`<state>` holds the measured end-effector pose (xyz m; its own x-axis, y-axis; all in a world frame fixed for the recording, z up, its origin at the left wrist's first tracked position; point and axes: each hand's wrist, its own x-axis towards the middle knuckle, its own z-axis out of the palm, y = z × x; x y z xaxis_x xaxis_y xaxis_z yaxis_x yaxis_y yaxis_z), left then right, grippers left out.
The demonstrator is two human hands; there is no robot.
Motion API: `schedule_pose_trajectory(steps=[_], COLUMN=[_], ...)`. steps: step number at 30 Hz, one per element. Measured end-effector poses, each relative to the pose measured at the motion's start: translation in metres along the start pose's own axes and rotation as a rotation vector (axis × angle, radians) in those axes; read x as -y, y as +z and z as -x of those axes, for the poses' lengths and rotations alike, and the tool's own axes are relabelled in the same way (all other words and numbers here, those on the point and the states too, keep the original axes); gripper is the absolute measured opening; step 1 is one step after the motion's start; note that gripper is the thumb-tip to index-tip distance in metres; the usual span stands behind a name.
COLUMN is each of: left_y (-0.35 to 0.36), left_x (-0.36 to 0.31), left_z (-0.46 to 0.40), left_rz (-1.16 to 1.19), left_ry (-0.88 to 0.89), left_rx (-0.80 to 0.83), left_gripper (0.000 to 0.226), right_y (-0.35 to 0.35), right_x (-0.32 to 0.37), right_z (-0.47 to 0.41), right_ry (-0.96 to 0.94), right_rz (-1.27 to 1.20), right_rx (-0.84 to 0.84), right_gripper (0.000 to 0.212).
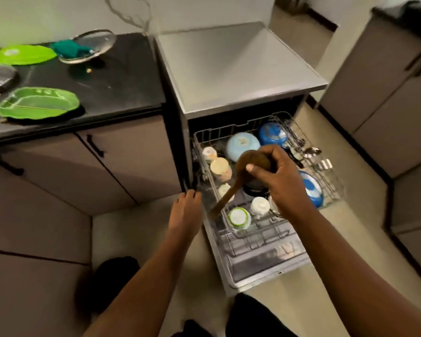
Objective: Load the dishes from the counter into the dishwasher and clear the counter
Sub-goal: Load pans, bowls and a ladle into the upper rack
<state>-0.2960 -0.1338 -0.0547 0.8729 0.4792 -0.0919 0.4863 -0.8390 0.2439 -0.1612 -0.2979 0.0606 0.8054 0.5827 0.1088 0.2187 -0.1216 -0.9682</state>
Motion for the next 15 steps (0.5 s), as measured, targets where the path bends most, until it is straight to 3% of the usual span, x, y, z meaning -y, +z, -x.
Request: schedule_pose_trajectory(steps=[8,15], left_y=[0.061,0.129], left_x=[-0.130,-0.245], left_z=[-0.015,-0.055], left_rz=[-0.010,0.006], left_ry=[0.073,0.035], left_rx=[0.209,0.353], left_gripper=[0.035,0.038], right_y=[-0.150,-0.291], right_x=[-0.041,-0.072], right_z=[0.030,-0.011], right_ry=[0.068,0.115], right_rz=[0.019,-0.040], right_rx=[-0.221,-0.344], right_gripper=[0.026,0.022])
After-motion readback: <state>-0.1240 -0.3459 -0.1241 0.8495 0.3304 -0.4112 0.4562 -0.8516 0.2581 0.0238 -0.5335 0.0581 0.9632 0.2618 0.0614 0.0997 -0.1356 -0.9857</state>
